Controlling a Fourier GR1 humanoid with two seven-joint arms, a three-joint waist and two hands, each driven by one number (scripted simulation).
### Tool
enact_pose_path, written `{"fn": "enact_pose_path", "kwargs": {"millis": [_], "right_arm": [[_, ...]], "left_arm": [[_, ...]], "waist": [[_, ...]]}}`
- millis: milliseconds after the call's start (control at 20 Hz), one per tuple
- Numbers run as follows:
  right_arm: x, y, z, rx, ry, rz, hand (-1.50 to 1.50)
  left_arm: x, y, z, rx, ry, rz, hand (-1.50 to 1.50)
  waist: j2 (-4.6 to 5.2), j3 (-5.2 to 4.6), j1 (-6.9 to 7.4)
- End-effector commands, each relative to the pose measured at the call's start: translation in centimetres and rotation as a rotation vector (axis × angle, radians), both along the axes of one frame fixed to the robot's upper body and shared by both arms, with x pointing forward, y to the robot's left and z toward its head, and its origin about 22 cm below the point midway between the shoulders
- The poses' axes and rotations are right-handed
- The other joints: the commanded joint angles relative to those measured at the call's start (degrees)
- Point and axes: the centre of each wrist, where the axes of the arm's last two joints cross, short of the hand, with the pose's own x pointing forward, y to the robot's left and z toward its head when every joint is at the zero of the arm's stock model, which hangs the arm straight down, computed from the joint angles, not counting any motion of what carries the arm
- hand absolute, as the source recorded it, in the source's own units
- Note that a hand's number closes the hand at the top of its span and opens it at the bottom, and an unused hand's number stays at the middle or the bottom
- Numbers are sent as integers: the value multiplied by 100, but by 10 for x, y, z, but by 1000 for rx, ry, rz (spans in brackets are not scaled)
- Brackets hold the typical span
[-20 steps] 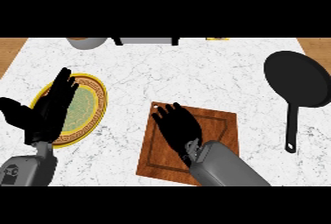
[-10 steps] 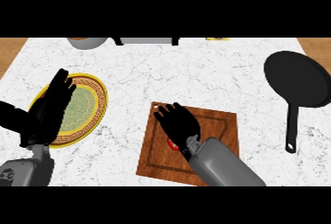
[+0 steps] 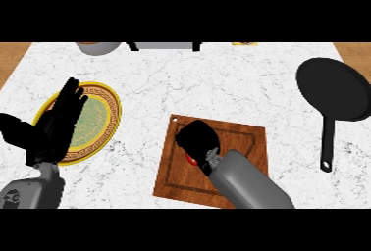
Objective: Pick the tomato from the cutting board and place it in the pan
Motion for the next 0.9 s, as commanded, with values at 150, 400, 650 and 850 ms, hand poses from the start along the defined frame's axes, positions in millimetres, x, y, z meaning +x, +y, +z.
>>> {"fn": "enact_pose_path", "kwargs": {"millis": [150, 400, 650, 850], "right_arm": [[-5, 10, -21, 52, -7, 47, 150], [0, -3, -19, 107, -2, 51, 150], [-3, -7, -22, 203, -141, 41, 150], [49, -49, 16, 185, -243, -462, 150]], "left_arm": [[14, 2, 5, 15, -5, 3, 0], [-4, 5, 10, 7, 6, 3, 0], [6, 13, 4, 9, 0, 8, 0], [2, -3, 4, 2, -11, 10, 0]], "waist": [[18, 2, 28], [0, 2, -6], [4, 3, -23], [14, 3, -63]]}}
